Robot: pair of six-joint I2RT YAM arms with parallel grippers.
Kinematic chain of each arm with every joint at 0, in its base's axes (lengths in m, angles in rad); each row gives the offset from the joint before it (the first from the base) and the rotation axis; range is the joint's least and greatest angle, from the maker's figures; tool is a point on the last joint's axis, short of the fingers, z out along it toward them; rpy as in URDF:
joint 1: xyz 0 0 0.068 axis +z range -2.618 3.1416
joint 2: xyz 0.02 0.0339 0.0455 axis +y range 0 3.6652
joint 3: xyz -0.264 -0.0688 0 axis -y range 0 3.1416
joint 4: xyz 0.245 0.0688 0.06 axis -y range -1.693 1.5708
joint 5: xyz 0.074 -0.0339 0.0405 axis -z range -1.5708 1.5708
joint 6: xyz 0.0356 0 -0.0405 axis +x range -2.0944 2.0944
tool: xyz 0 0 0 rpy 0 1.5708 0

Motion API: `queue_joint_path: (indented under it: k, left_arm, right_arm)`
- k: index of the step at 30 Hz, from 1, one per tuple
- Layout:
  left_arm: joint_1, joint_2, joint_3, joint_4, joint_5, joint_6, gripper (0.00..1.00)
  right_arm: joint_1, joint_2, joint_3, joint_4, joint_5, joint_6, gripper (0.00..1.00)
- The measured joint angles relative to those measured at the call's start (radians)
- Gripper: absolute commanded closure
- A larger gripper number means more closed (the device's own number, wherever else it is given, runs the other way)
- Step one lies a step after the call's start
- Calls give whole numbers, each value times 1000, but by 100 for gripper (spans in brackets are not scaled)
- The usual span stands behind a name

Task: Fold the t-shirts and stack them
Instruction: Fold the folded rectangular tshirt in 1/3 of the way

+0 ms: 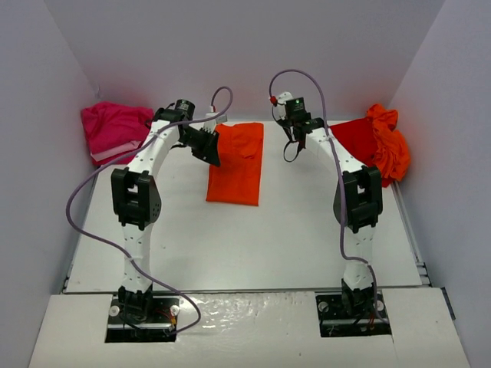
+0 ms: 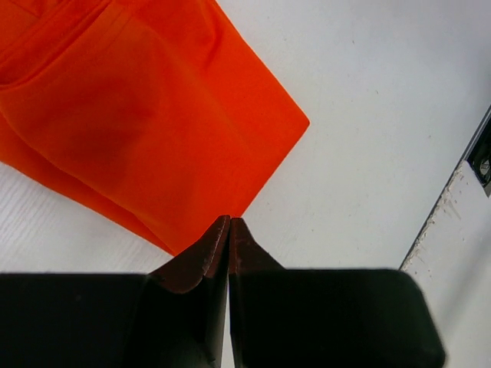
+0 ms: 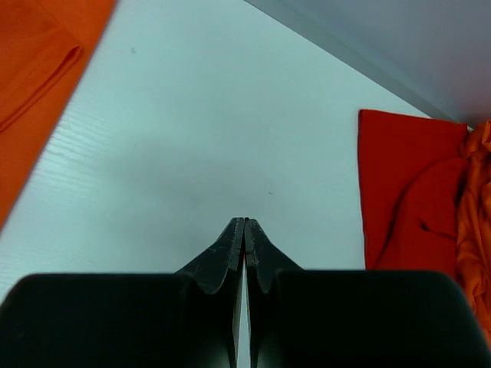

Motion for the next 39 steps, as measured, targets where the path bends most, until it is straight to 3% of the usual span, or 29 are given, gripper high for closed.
queue_joint_path:
  k: [9, 20, 27, 39]
  left_arm:
    - [-7, 221, 205, -59, 112, 8, 100]
    - [-12, 428, 367, -115, 172, 5, 100]
    - [-4, 504, 376, -113, 143, -38, 100]
    - [7, 482, 317, -67, 135, -107, 99]
  right_arm:
    - [48, -151, -116, -21, -191, 46, 100]
    - [-4, -201, -215, -45, -393, 93, 100]
    - [-11, -201, -252, -52, -446, 109, 100]
    - [-11, -214, -289, -53, -485, 118, 100]
